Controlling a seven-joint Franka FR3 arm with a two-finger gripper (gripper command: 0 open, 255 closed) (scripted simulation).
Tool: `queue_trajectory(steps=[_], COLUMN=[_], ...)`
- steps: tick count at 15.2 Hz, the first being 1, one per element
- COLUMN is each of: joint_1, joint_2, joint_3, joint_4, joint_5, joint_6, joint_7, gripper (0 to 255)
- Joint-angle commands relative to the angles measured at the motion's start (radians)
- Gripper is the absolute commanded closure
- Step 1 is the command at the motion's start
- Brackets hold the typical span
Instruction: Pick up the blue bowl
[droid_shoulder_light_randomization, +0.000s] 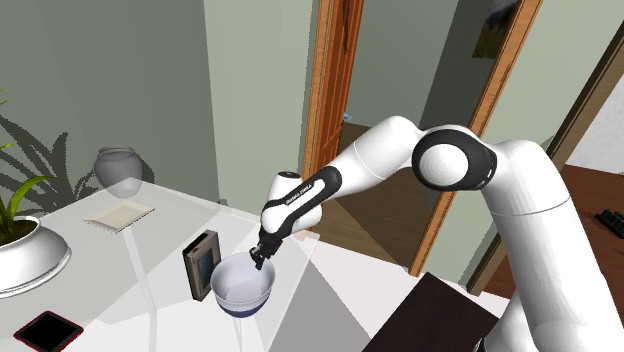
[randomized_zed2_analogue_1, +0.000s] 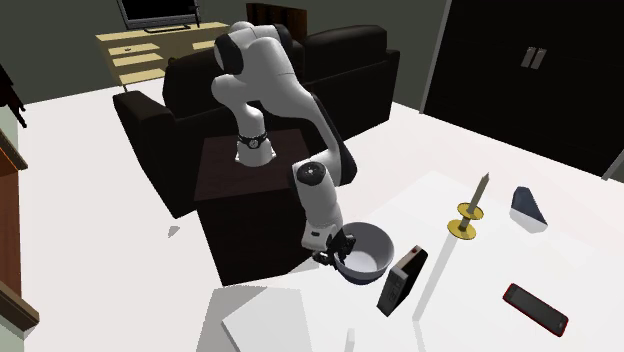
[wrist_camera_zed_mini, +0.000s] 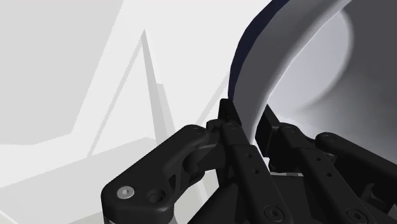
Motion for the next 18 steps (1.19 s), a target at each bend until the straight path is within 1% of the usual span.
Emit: queue_trajectory(steps=[1,18], joint_1=[0.0,-0.004], joint_2=[0.0,-0.155], joint_3=[0.0,-0.003], joint_4=[0.0,-0.02], joint_5=[0.0,-0.006], joint_6=[0.0,-0.133], joint_7=[0.0,0.03], gripper=[255,255])
